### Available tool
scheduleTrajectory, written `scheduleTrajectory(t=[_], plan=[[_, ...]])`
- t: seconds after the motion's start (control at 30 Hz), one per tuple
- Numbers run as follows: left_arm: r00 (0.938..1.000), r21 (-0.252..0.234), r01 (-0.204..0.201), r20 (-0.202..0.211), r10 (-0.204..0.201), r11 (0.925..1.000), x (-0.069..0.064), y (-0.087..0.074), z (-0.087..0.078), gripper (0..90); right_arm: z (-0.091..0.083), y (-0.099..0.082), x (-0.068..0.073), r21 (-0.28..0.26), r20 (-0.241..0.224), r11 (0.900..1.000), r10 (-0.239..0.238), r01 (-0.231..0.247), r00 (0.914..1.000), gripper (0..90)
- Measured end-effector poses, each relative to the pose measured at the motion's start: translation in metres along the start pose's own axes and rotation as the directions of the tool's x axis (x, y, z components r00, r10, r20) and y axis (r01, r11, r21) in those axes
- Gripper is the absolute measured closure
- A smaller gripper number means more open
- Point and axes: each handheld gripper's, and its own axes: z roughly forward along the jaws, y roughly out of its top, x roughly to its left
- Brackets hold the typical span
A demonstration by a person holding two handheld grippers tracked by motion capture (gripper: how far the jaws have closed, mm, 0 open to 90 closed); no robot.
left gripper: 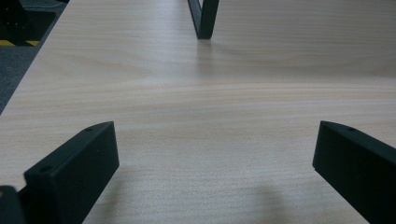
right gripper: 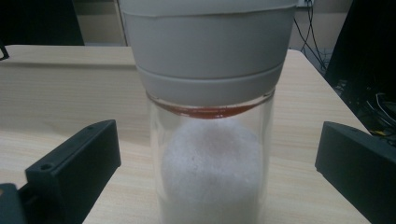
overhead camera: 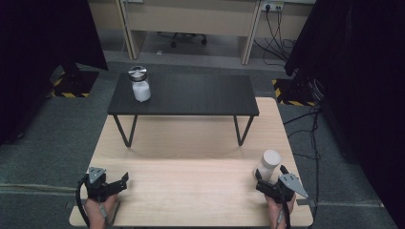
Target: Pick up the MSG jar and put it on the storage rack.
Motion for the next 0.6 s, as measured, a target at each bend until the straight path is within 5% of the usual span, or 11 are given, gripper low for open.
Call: scheduleTrajectory(t=[0.6], plan=[[1.0, 0.007, -0.007, 0.0, 0.007, 0.9999, -0.0003, 0.0011, 0.0006, 0.0, 0.0094, 0.0034, -0.0031, -0.013, -0.018, 0.9998, 0.013, -0.013, 0.9998, 0.4]])
